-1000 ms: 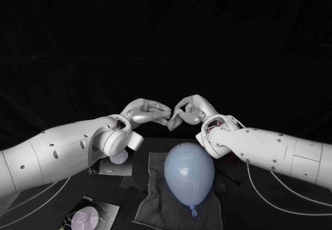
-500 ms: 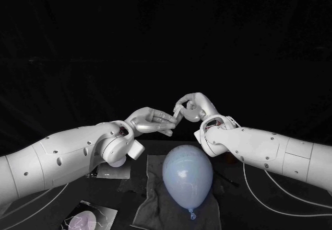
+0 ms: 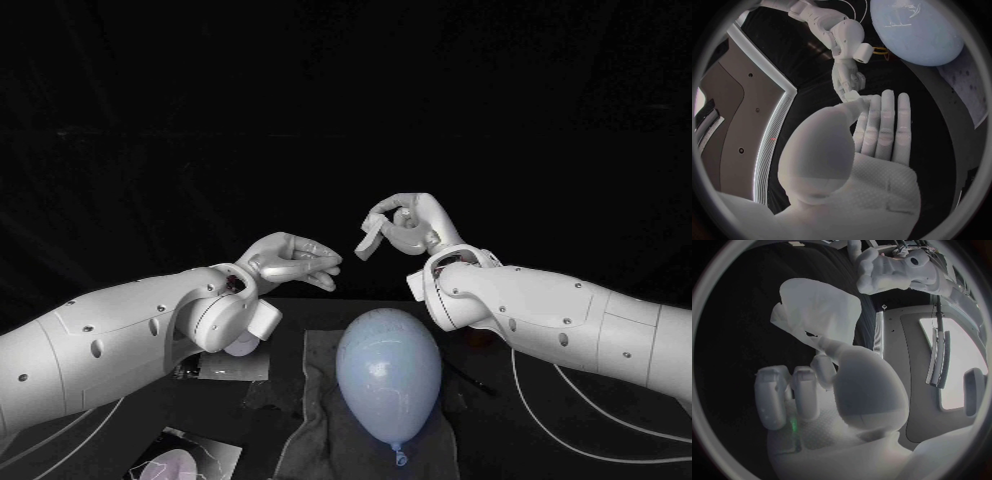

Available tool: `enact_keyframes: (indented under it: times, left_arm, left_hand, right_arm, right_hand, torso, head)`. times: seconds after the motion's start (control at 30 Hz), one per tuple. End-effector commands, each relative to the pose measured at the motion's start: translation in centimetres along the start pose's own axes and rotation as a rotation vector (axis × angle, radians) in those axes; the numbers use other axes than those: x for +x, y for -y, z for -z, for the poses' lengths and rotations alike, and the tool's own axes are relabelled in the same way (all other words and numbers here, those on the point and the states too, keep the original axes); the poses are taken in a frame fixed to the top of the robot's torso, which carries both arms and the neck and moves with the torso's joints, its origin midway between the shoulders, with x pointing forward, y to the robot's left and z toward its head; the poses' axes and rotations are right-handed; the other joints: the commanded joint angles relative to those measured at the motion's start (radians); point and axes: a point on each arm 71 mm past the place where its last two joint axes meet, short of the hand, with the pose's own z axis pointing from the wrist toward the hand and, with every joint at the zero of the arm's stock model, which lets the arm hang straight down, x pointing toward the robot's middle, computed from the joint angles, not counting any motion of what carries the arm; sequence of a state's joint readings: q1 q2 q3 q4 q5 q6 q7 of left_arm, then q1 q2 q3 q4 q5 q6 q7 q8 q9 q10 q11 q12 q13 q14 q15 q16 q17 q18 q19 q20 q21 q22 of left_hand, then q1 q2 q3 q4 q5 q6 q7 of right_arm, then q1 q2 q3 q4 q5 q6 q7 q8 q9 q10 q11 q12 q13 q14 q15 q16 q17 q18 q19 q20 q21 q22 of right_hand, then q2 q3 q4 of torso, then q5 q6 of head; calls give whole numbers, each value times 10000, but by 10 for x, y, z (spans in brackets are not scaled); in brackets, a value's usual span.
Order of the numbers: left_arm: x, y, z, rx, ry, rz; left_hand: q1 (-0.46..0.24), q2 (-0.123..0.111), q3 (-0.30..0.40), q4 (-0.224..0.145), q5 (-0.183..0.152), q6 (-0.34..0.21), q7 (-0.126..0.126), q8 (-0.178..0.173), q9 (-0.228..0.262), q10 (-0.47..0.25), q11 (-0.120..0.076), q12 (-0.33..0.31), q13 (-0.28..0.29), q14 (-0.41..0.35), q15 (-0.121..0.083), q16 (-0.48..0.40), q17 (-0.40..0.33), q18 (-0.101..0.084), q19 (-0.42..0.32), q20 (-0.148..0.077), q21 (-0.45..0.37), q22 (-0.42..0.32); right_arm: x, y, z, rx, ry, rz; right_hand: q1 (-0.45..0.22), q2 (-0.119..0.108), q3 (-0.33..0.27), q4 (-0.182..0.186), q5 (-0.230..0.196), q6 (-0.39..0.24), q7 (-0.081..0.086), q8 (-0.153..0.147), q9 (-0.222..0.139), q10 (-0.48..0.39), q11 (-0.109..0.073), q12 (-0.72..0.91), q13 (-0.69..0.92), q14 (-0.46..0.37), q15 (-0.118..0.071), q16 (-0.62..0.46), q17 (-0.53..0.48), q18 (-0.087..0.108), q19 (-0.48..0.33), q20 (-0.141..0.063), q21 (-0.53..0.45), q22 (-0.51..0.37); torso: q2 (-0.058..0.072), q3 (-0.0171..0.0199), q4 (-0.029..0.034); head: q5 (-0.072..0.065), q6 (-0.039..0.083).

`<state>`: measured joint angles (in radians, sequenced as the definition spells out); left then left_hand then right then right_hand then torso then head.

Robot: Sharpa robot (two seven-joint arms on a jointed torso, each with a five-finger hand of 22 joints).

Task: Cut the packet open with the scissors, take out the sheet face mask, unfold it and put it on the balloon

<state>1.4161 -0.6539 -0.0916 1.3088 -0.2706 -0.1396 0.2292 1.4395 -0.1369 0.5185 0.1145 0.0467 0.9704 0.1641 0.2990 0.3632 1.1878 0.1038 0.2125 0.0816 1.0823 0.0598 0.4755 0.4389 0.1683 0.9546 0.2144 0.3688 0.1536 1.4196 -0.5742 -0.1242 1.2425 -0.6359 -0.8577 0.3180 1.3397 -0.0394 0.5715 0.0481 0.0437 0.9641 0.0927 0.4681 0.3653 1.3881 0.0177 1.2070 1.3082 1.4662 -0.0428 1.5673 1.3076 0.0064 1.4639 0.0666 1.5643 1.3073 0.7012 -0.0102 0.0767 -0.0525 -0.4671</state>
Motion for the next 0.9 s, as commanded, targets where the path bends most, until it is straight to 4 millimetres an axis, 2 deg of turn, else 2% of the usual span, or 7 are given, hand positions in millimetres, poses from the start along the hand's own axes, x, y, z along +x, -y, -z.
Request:
enact_keyframes:
  times: [0.03, 0.2, 0.33, 0.57, 0.63, 0.77, 0.9]
  left_arm:
    - [-7, 2, 4, 304, 728, 428]
    - [-16, 0, 11, 440, 1166, 381]
    - [-17, 2, 14, 816, 1577, 87]
    - [-5, 11, 10, 1718, 1615, -776]
    - [0, 13, 9, 2007, 1519, -1091]
    - [8, 17, 6, 2397, 1279, -1667]
    - [17, 20, 2, 2640, 945, -2246]
  left_hand:
    - [76, 58, -110, -44, 30, 154, -61, 118, 56, 183, -80, 102, 53, 126, -59, 108, 60, 164, 136, -57, 100, 35]
    - [128, 95, -205, -105, 30, 260, -116, 194, 94, 300, -145, 194, 110, 229, -124, 240, 136, 156, 248, -135, 217, 87]
    - [157, 92, -332, -169, 32, 146, -86, 142, 75, 119, -111, 147, 115, 357, -154, 452, 254, 151, 400, -249, 419, 189]
    - [120, -272, -847, -294, 35, -22, -62, -5, -27, -207, -66, 176, 165, 567, -214, 1279, 776, 140, 723, -531, 1009, 512]
    - [84, -386, -967, -287, 32, -14, -73, -13, -43, -300, -54, 179, 173, 504, -208, 1450, 902, 128, 704, -552, 1085, 559]
    - [132, -450, -1046, -315, 32, 61, -114, 16, -48, -316, -72, 239, 208, 361, -212, 1598, 1025, 113, 637, -557, 1143, 601]
    - [-61, -604, -1221, -158, 26, 39, -109, -16, -89, -580, -6, 195, 206, 28, -131, 1706, 1143, 66, 399, -470, 1079, 583]
  right_arm:
    - [0, -5, 3, -490, -170, -718]
    - [-2, -7, 7, -532, -321, -914]
    - [-4, -8, 11, -533, -543, -1045]
    - [-3, -11, 17, -533, -1004, -1144]
    - [-1, -12, 18, -520, -1155, -1135]
    - [2, -12, 18, -448, -1338, -1112]
    - [5, -12, 19, -422, -1437, -1076]
  right_hand:
    - [-65, -33, 7, 36, 49, -10, -6, 24, 298, 99, -29, -31, 356, 1046, -54, 35, 2632, -64, 1069, -62, 65, 2635]
    - [-67, -37, 5, 35, 49, -14, -9, 27, 299, 96, -31, -34, 354, 1046, -54, 35, 2632, -64, 1069, -62, 65, 2635]
    - [-66, -38, 5, 33, 50, -17, -11, 30, 301, 91, -32, -45, 347, 1046, -54, 35, 2632, -64, 1069, -62, 65, 2635]
    - [-59, -41, 8, 23, 50, -23, -15, 35, 304, 95, -36, -35, 354, 1046, -55, 35, 2632, -64, 1069, -62, 65, 2635]
    - [-56, -41, 10, 19, 50, -25, -16, 37, 305, 94, -37, -38, 352, 1046, -56, 35, 2632, -64, 1069, -63, 65, 2635]
    - [-48, -44, 13, 9, 51, -29, -18, 42, 309, 98, -40, -29, 358, 1046, -57, 35, 2632, -64, 1069, -63, 65, 2635]
    - [-38, -45, 18, -3, 50, -33, -20, 49, 312, 99, -43, -26, 360, 1046, -59, 35, 2632, -64, 1069, -65, 65, 2635]
  torso:
    - [-1, 2, 21]
    - [-6, -6, 6]
    - [2, -10, 25]
    - [10, -2, 3]
    - [9, 1, 1]
    - [3, 5, 12]
    - [-2, 4, 9]
  head:
    - [-3, 5]
    - [-23, -2]
    - [-24, -23]
    - [39, -85]
    - [51, -87]
    - [66, -103]
    - [66, -120]
